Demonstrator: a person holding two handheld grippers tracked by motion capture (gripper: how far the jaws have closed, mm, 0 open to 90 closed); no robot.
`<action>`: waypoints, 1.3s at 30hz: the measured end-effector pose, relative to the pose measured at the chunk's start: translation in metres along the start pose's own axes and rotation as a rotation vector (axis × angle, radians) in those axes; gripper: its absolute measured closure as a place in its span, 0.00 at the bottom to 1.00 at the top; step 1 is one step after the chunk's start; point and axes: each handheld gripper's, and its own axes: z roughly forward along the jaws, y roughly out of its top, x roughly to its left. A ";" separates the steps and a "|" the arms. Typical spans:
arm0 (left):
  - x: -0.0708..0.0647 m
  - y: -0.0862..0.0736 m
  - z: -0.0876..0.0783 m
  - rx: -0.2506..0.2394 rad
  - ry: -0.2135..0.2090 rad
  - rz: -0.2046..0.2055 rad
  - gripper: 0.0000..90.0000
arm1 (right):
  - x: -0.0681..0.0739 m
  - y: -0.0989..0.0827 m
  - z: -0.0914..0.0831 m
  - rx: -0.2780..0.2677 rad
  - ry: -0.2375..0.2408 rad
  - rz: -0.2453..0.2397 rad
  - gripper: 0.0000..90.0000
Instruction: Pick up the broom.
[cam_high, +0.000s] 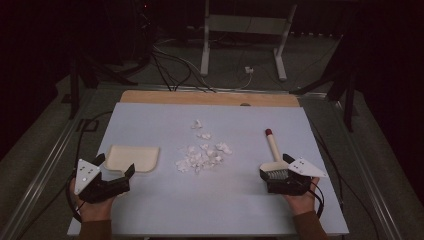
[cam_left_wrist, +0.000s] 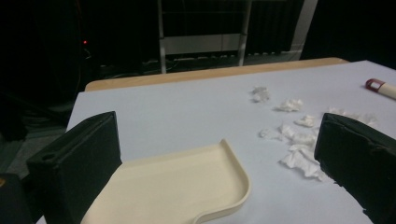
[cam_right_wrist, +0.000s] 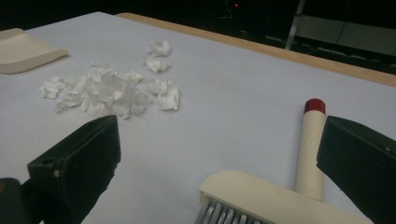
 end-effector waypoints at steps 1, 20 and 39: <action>0.000 -0.001 0.000 0.002 -0.003 0.000 0.01 | 0.000 0.000 -0.001 0.000 0.005 0.006 0.00; 0.002 -0.012 0.003 0.026 0.011 0.000 0.01 | -0.001 0.028 -0.006 0.005 -0.037 0.017 0.00; -0.002 -0.020 0.007 0.036 0.030 0.031 0.01 | -0.031 0.065 0.020 0.084 -0.097 0.035 0.00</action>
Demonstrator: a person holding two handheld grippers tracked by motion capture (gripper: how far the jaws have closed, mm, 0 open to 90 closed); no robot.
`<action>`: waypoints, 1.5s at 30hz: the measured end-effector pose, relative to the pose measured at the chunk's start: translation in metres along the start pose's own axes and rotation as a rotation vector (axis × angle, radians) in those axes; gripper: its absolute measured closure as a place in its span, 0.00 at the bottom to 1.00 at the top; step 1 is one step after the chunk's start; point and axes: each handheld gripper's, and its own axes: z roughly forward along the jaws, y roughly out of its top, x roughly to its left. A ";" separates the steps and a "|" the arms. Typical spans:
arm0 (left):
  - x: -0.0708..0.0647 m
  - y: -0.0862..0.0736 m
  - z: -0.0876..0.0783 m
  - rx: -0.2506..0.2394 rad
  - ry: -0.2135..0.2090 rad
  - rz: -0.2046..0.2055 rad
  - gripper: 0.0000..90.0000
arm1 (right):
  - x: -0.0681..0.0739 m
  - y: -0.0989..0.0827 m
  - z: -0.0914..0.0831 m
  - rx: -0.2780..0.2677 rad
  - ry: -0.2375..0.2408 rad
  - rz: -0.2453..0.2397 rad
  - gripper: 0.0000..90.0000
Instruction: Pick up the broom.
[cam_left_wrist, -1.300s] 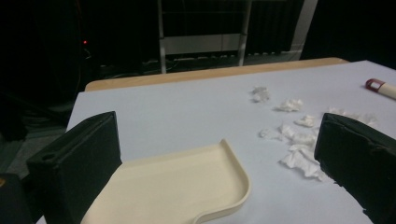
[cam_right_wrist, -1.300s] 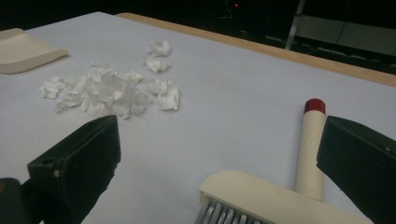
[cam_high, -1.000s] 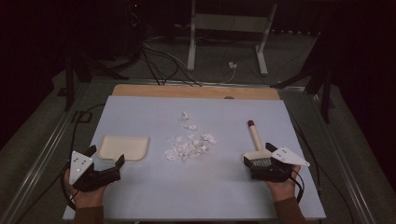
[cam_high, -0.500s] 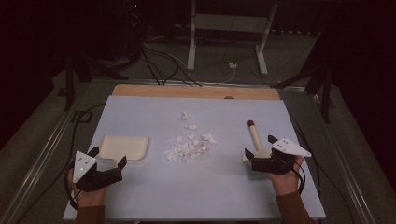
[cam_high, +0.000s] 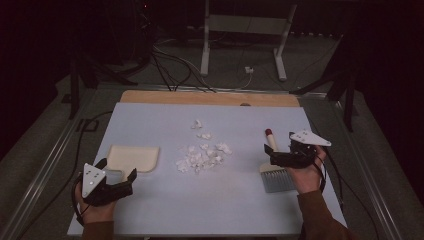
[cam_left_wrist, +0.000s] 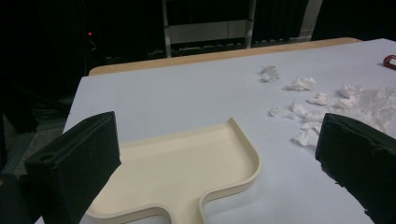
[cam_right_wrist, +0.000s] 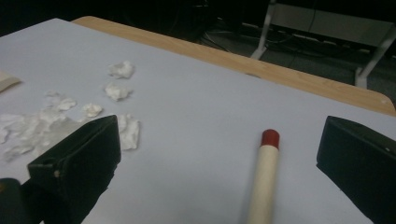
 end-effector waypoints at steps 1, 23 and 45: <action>0.000 0.000 0.000 -0.002 0.008 0.004 0.01 | -0.002 0.001 0.001 0.004 -0.001 0.002 0.00; -0.002 -0.003 0.003 0.025 0.055 -0.016 0.01 | -0.032 0.013 0.042 0.125 -0.038 0.054 0.00; -0.003 -0.003 0.002 0.018 0.067 -0.018 0.01 | -0.052 0.023 0.081 0.232 -0.080 0.084 0.00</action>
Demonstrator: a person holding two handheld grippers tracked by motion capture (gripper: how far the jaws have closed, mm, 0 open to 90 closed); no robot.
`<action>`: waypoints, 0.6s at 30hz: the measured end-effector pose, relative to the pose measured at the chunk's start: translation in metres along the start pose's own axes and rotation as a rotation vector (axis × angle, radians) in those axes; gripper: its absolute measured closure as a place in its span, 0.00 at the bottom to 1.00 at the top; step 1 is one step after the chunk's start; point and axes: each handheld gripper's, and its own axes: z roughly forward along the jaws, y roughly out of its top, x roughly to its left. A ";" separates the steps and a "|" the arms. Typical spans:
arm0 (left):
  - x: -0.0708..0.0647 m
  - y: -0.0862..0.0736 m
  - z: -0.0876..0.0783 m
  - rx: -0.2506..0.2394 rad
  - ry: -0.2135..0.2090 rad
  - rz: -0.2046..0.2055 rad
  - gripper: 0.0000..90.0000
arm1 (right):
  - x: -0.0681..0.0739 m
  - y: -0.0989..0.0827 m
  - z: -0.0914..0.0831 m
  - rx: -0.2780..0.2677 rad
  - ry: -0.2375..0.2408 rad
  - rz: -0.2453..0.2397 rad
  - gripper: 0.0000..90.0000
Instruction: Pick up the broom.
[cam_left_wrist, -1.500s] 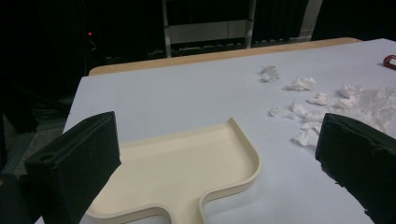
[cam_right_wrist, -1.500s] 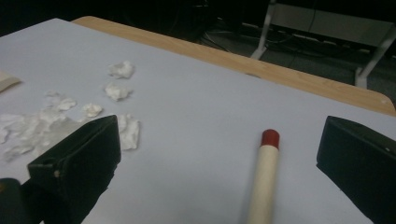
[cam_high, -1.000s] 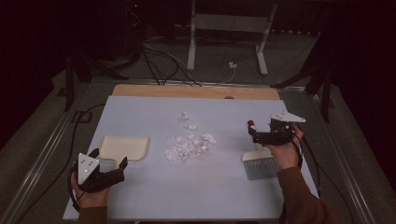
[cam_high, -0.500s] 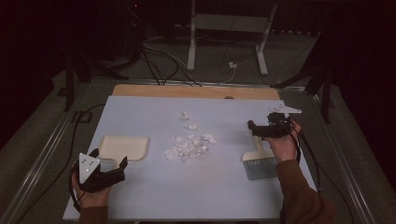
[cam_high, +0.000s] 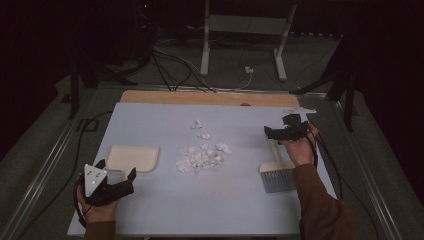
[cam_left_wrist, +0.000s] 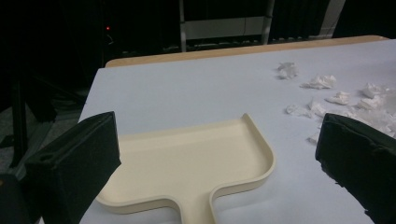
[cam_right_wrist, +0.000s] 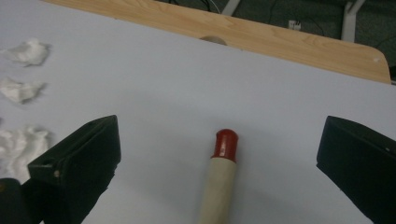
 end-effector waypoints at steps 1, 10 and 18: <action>0.000 0.000 0.000 0.001 0.000 0.002 0.01 | -0.002 0.000 0.004 0.010 -0.001 0.004 0.00; -0.001 0.000 0.000 0.002 -0.001 0.004 0.01 | -0.008 -0.003 0.021 0.061 -0.001 0.041 0.00; -0.001 0.000 0.000 0.004 -0.001 0.006 0.01 | -0.006 0.004 0.030 0.083 0.008 0.052 0.00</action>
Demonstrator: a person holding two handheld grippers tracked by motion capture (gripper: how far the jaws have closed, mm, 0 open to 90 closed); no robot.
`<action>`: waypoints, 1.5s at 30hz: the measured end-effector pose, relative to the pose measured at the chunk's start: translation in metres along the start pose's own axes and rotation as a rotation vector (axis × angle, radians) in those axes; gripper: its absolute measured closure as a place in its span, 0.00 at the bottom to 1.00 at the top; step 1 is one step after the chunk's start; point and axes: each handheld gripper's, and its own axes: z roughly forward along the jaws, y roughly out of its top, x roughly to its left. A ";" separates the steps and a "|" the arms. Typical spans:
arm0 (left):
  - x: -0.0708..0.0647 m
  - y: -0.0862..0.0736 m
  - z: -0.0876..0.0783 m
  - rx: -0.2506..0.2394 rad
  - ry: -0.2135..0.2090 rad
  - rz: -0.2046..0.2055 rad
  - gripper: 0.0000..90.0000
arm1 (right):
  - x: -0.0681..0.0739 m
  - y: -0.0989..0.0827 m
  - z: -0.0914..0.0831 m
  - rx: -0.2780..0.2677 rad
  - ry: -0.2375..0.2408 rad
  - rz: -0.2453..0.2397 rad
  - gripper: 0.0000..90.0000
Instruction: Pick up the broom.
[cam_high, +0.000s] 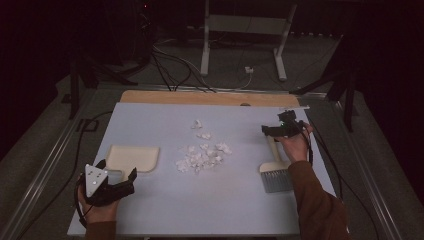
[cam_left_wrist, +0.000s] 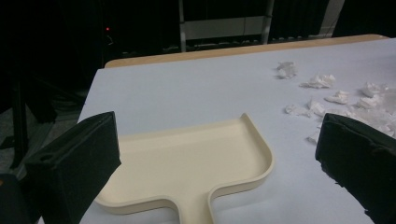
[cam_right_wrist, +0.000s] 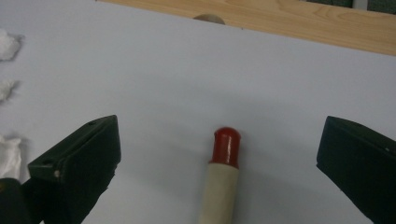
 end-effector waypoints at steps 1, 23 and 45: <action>0.000 0.000 0.000 0.000 0.000 0.000 0.01 | 0.001 0.001 0.001 0.002 0.000 -0.001 0.00; 0.001 -0.001 -0.001 -0.004 0.004 -0.009 0.01 | -0.004 -0.001 0.036 0.144 -0.043 0.054 0.25; 0.002 -0.002 -0.002 -0.002 0.013 -0.011 0.01 | 0.004 -0.011 0.052 0.217 -0.132 0.096 0.75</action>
